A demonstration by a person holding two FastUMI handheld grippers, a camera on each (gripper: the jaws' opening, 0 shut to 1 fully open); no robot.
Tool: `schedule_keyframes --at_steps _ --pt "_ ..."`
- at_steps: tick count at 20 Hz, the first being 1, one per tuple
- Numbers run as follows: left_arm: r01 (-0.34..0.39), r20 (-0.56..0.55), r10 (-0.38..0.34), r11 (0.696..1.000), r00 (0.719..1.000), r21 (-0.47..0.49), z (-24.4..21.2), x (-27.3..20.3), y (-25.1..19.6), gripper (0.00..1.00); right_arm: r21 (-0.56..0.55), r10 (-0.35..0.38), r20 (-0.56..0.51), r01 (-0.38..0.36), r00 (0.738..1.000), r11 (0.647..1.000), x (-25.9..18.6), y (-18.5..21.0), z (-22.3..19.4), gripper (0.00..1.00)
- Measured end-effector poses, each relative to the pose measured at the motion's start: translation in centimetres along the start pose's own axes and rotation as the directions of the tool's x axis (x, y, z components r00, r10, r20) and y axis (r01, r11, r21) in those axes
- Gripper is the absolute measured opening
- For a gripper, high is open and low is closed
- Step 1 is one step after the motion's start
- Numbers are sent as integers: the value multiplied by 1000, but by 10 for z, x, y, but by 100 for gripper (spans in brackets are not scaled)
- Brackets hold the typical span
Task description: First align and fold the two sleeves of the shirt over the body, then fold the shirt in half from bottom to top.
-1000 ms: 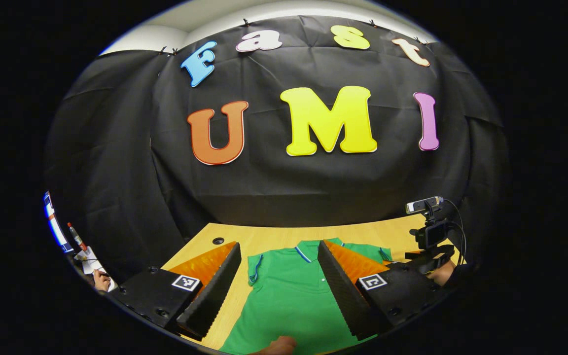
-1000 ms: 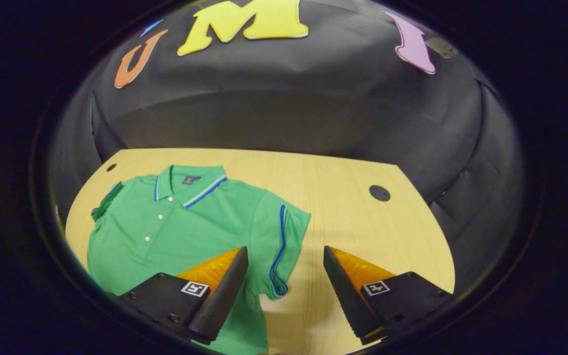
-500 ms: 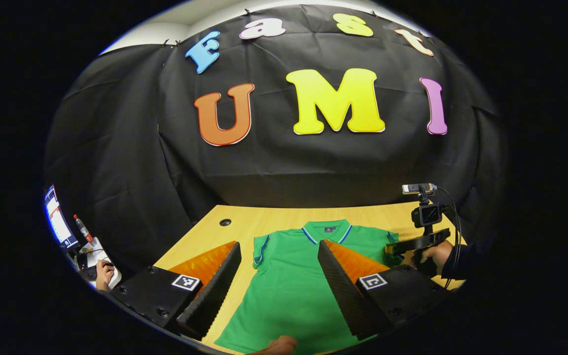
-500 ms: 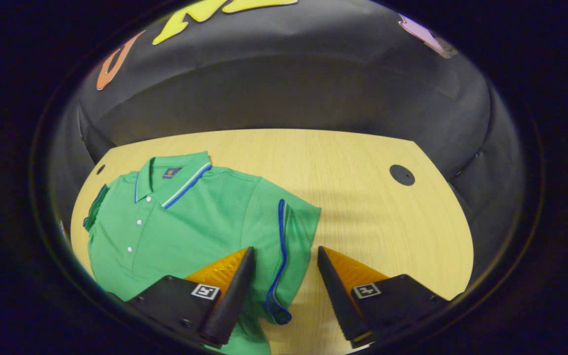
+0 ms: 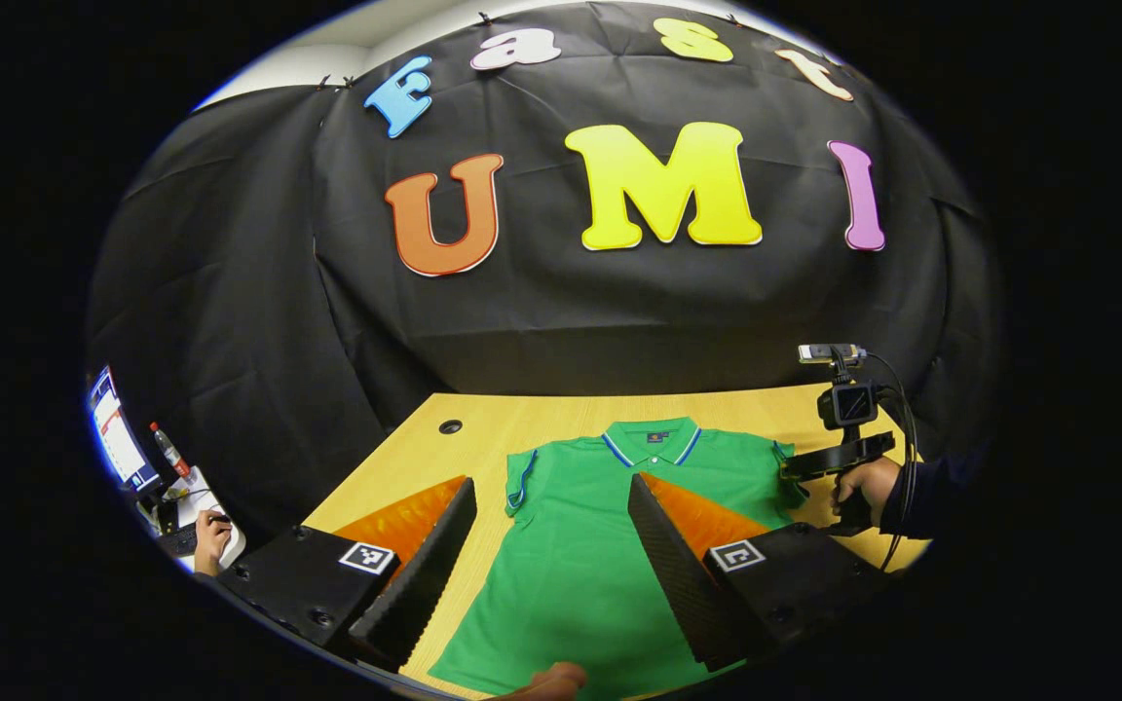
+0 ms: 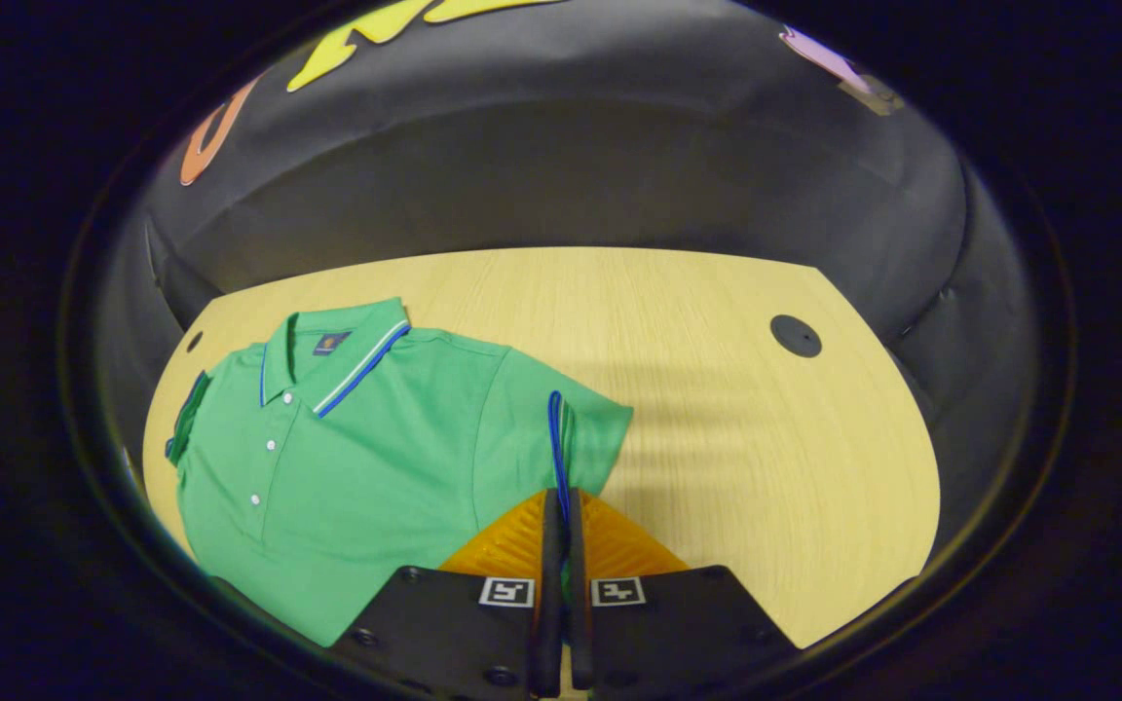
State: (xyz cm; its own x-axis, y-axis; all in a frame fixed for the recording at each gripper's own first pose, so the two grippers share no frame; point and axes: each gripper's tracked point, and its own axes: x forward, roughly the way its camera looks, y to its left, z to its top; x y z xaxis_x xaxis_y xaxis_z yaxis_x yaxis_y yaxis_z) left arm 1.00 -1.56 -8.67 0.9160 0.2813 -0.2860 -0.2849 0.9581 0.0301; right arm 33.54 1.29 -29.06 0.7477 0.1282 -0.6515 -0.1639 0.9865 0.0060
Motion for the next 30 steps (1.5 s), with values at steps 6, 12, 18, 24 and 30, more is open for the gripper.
schedule_keyframes --at_steps 6,12,18,24,30 --pt "-9 3 9 1000 1000 -4 0 -5 9 100 -7 -25 28 25 999 1000 -18 -2 12 7" --pt "-13 34 14 1000 999 -22 7 -10 24 100 -47 9 96 -5 995 999 -45 29 42 6" --pt "-13 33 15 998 999 -62 -3 -18 44 100 -134 67 125 -50 990 990 -56 96 44 6" --pt "-39 -15 38 997 999 -66 -25 -27 72 100 -216 107 88 -86 990 973 -45 160 15 5" --pt "-40 -39 38 997 999 -70 -37 -33 90 100 -236 109 40 -97 993 967 -38 186 -16 7"
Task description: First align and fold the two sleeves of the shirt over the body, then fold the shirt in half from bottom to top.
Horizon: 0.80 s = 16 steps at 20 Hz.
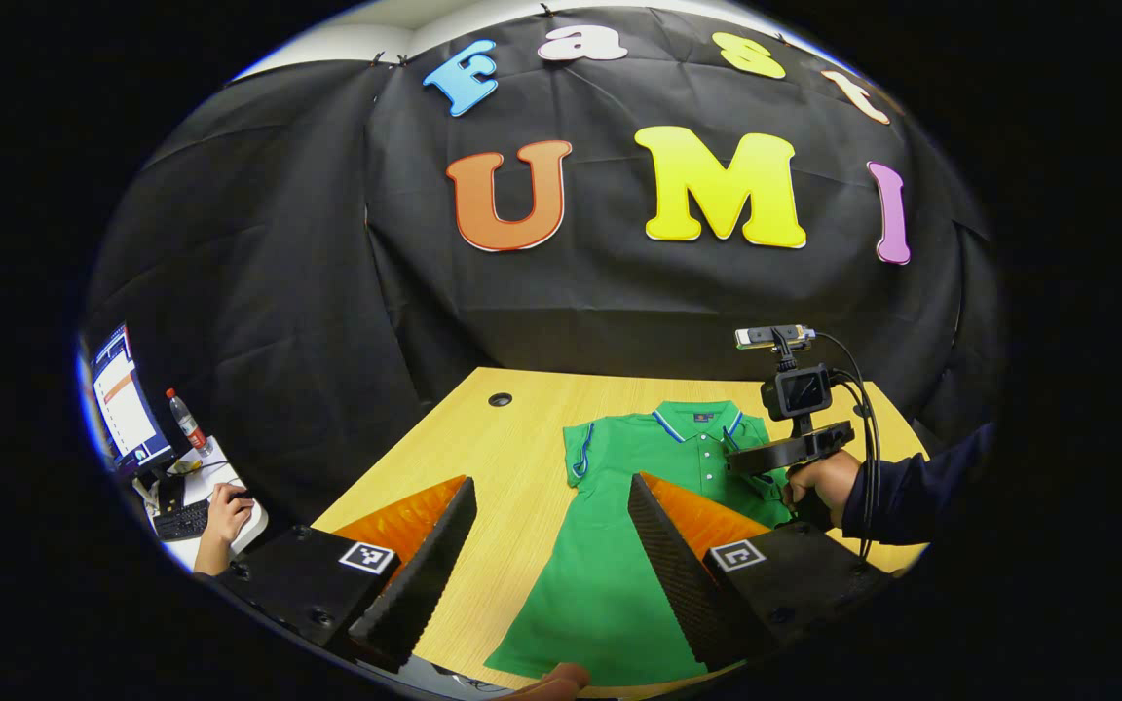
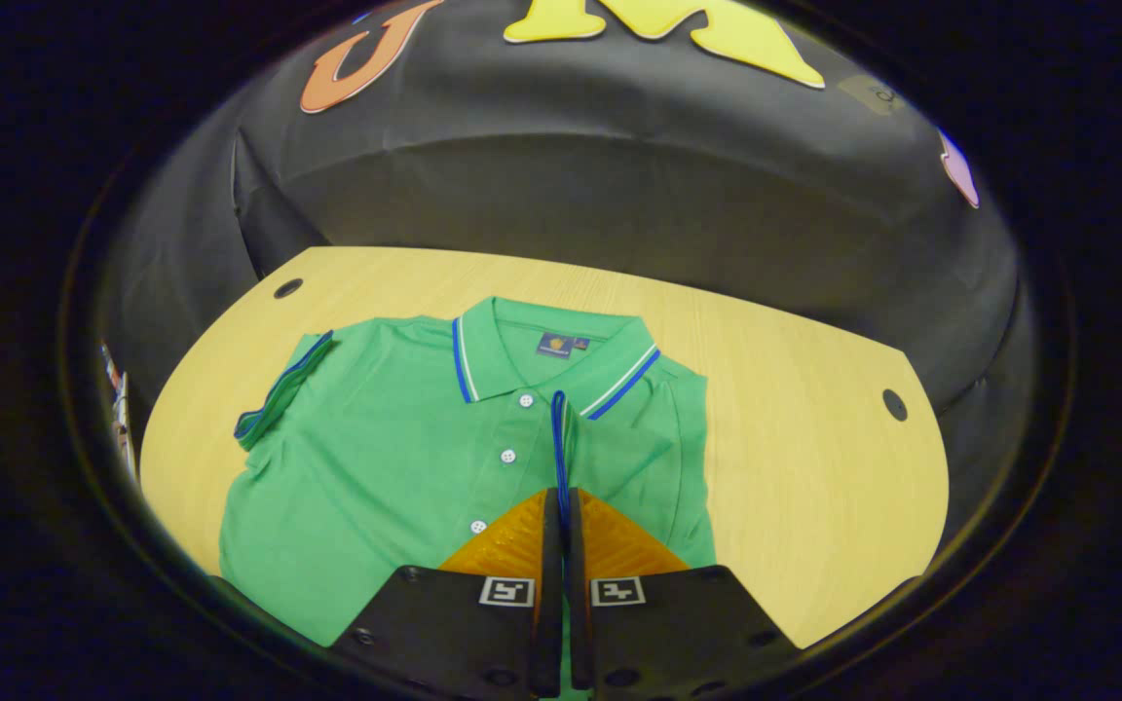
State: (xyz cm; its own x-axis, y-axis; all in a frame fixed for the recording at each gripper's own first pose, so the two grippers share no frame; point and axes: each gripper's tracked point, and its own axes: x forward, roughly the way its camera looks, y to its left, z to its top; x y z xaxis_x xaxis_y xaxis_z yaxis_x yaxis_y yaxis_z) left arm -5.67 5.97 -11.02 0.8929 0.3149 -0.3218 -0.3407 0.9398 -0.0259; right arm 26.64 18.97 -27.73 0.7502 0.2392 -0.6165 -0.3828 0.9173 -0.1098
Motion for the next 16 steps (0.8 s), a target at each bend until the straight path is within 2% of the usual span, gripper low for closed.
schedule_keyframes --at_steps 3,7,8,9,11,12,13,14,16 --pt "6 -6 -6 1000 1000 14 -4 2 7 100 -9 13 -2 -13 1000 1000 -5 5 -1 9" --pt "51 -25 -50 998 998 37 -14 21 10 100 22 14 41 -14 999 1000 -44 -3 10 17" --pt "69 -40 -68 997 997 38 -19 28 10 100 34 6 53 -8 999 999 -57 -6 11 27" --pt "86 -55 -84 996 995 34 -22 37 8 100 50 5 71 -8 997 999 -73 -10 14 51" --pt "110 -91 -109 994 990 11 -29 57 6 100 72 -12 106 4 994 997 -107 -18 15 56" --pt "128 -116 -128 992 985 -10 -33 68 1 100 79 -9 124 -1 992 997 -125 -19 13 64" --pt "135 -143 -137 991 980 -27 -39 80 -2 100 81 -15 138 4 990 997 -142 -23 11 80" --pt "145 -155 -147 989 977 -26 -41 93 -5 100 85 -21 152 8 988 996 -158 -27 7 88" --pt "166 -168 -165 986 972 -10 -42 118 -12 100 102 -17 172 -1 985 995 -189 -29 -3 93"
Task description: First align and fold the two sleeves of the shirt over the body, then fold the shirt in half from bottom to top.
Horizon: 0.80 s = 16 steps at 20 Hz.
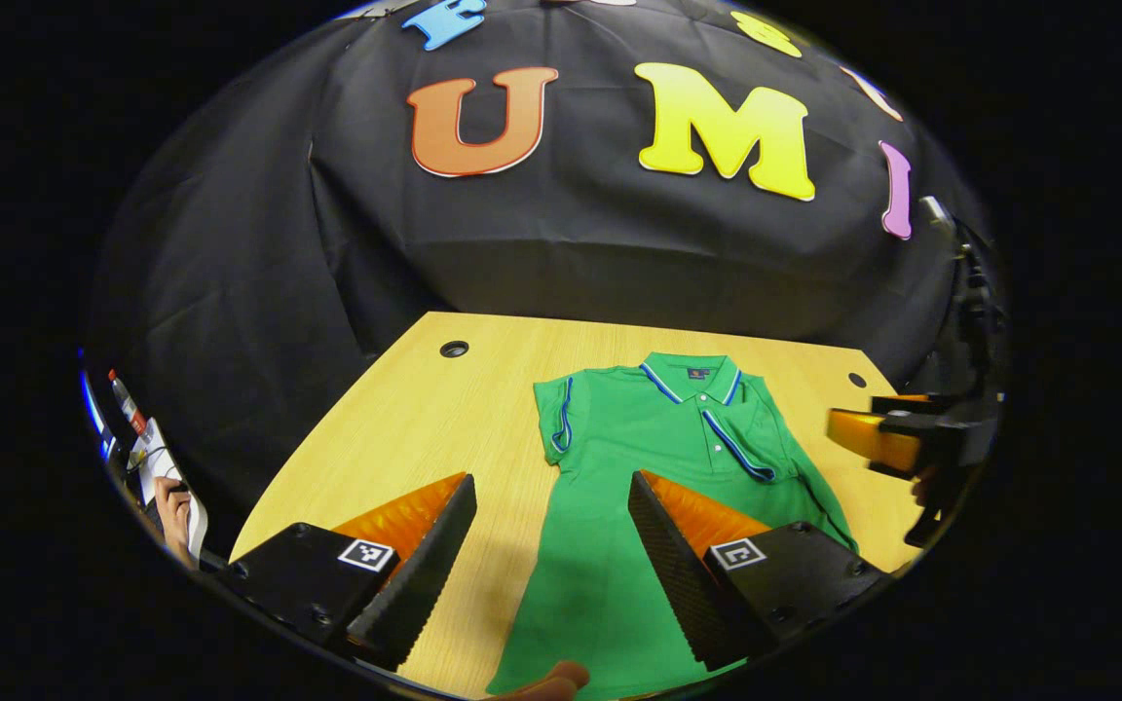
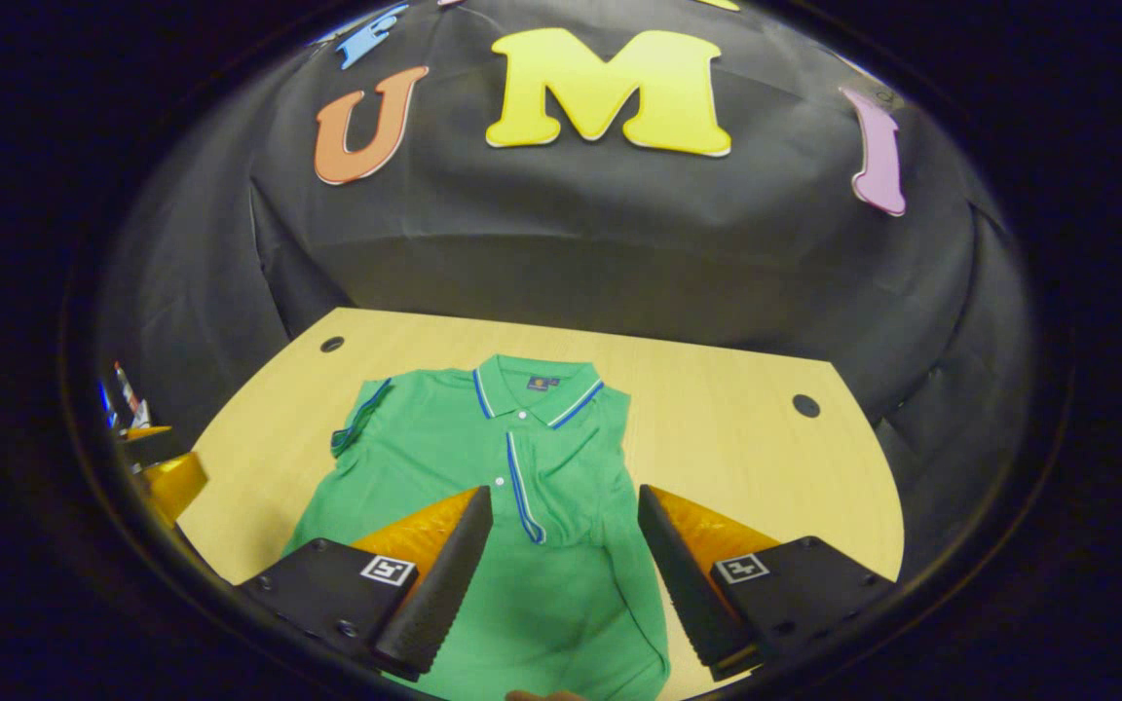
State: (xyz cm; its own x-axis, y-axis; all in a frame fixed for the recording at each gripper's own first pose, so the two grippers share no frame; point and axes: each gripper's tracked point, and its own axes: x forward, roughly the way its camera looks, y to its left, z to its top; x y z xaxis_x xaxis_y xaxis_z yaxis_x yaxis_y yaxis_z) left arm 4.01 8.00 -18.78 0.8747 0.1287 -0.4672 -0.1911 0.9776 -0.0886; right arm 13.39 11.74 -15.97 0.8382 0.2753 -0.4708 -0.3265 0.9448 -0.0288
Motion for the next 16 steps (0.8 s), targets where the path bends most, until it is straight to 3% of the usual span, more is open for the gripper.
schedule_keyframes --at_steps 2,10,16 --pt "21 -33 -20 1000 999 22 -6 28 -5 100 30 -14 6 13 1000 999 -29 -6 -8 94" --pt "-7 -124 19 995 992 100 -10 132 13 100 43 -66 -6 67 998 997 -118 -2 -64 95" --pt "-10 -189 21 998 982 58 0 198 3 96 35 -112 -46 114 993 993 -148 -7 -77 93"
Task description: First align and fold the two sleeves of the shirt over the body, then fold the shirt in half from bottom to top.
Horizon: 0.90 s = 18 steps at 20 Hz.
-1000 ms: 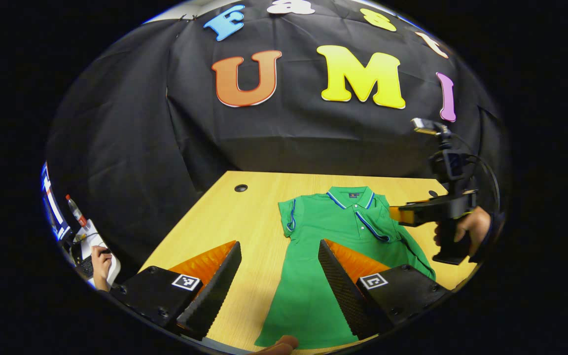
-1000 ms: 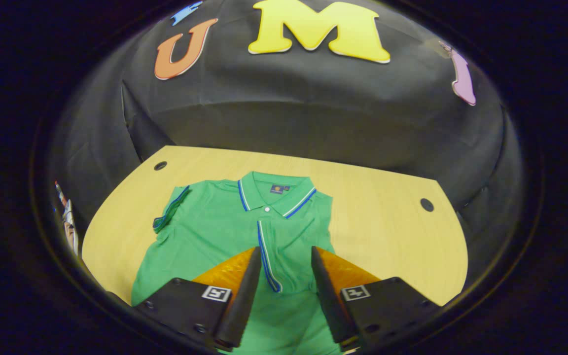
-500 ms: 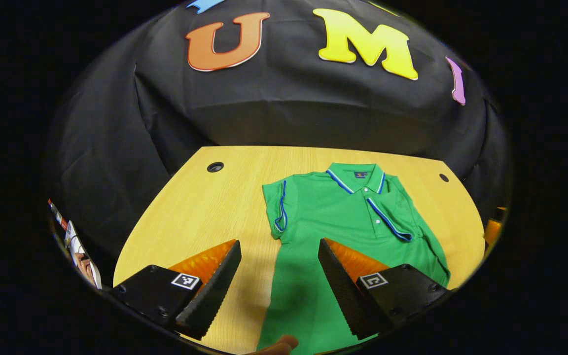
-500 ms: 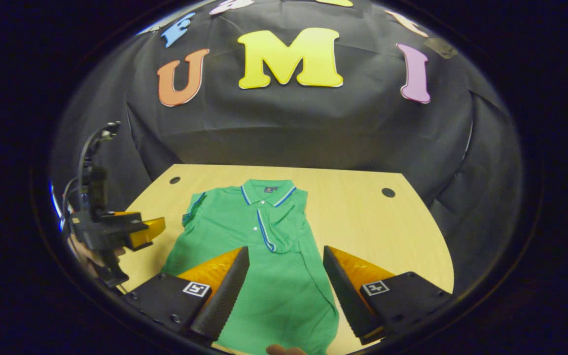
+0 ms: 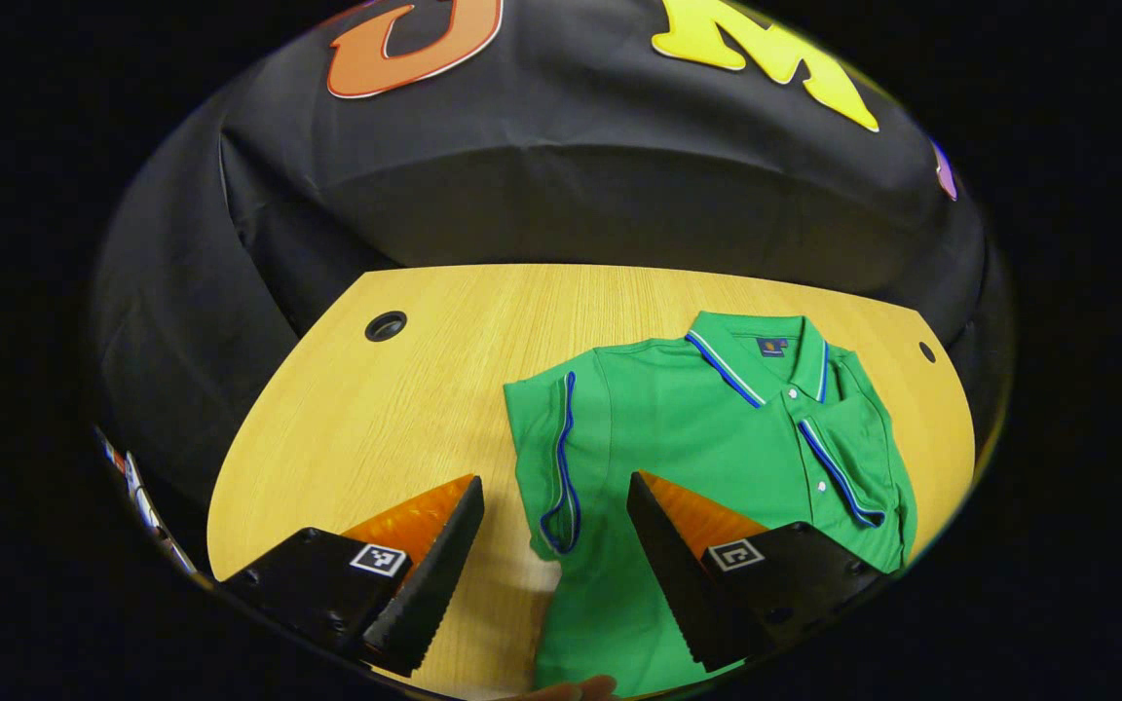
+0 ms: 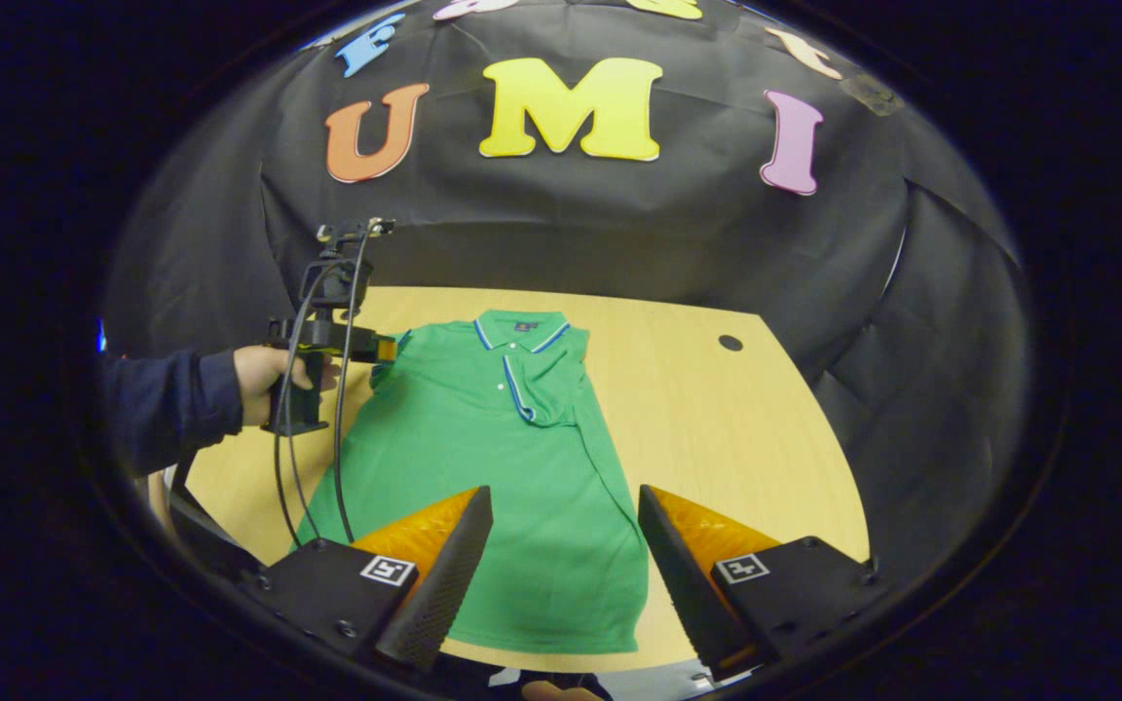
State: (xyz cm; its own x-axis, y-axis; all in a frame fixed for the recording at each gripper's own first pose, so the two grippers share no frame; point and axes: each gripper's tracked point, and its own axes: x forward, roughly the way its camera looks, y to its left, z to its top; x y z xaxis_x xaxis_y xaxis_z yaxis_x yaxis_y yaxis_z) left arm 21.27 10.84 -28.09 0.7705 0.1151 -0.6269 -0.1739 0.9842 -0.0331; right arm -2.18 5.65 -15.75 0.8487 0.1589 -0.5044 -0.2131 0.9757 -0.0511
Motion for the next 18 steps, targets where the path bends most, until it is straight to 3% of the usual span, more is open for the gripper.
schedule_keyframes --at_steps 3,9,10,11,12,13,14,18 --pt "-24 -49 25 1000 998 19 -2 20 -1 93 69 -11 -5 11 1000 998 1 -8 6 95" --pt "-79 -108 78 997 991 -7 -14 36 14 65 150 -55 -48 62 997 987 10 -34 -7 93" --pt "-86 -118 84 996 989 -14 -15 36 17 56 158 -58 -58 67 997 985 11 -36 -11 93" --pt "-71 -121 67 997 990 -24 -15 37 15 56 165 -60 -65 70 996 984 12 -38 -13 95" --pt "-57 -121 54 998 991 -25 -15 38 12 39 168 -63 -67 74 996 983 14 -39 -13 95" --pt "-58 -122 55 998 991 -19 -16 42 10 40 163 -63 -65 73 996 984 13 -40 -12 95" --pt "-56 -125 54 998 991 -14 -17 43 7 24 156 -64 -60 73 996 985 13 -40 -11 93" --pt "-50 -134 50 999 990 8 -16 42 8 11 116 -63 -39 67 997 991 10 -36 -7 95"
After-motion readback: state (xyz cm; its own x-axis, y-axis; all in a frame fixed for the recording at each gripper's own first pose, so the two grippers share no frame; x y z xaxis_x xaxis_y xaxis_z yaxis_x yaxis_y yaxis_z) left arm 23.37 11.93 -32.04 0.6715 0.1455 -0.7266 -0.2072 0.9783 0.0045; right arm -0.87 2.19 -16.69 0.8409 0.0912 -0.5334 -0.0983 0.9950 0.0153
